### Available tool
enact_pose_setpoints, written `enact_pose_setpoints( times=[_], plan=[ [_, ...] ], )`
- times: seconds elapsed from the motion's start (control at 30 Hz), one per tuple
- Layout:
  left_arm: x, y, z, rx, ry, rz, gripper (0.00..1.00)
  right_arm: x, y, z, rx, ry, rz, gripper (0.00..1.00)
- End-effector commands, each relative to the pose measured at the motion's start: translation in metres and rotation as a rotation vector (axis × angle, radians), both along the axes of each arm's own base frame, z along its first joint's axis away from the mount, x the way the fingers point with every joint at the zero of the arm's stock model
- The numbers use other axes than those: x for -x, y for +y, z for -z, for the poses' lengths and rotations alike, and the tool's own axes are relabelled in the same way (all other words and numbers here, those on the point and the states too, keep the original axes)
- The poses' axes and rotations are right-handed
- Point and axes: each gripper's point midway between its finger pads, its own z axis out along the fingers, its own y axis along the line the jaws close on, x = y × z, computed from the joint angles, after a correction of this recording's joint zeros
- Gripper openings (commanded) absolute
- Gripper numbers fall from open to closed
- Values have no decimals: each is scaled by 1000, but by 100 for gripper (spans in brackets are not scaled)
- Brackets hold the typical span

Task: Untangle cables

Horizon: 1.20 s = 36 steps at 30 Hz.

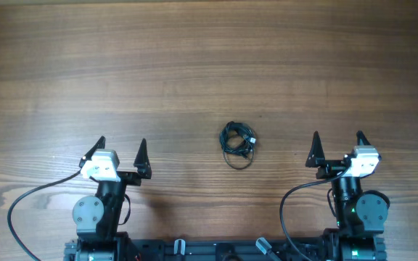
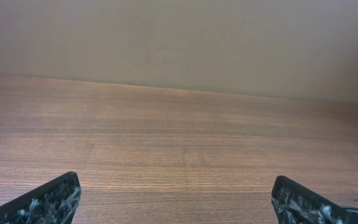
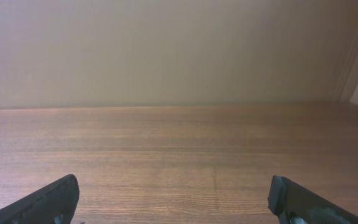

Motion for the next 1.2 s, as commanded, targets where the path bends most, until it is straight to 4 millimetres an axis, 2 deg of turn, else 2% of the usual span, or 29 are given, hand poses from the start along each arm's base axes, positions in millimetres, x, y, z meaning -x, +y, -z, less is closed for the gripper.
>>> enact_pose_setpoints(
  times=[0.0,0.77,0.83,0.87,0.93,1.07,1.13,1.17],
  plan=[
    [-1,1,3,-19,-2,-6,100,0,1,1,9,3,-6,100],
    [-1,2,3,-20,-2,-9,100,0,1,1,9,3,-6,100],
    [0,-7,1,-15,-11,45,100,0,1,1,9,3,-6,100],
    [2,-17,-4,-13,-31,103,100,0,1,1,10,3,-6,100],
    [3,-20,-25,-19,-119,121,100,0,1,1,10,3,-6,100],
    [15,-19,-91,-6,-391,117,100,0,1,1,9,3,-6,100],
    [19,-11,-107,1,-460,65,100,0,1,1,10,3,-6,100],
    [20,5,-115,111,-482,-10,100,0,1,1,10,3,-6,100]
  ],
)
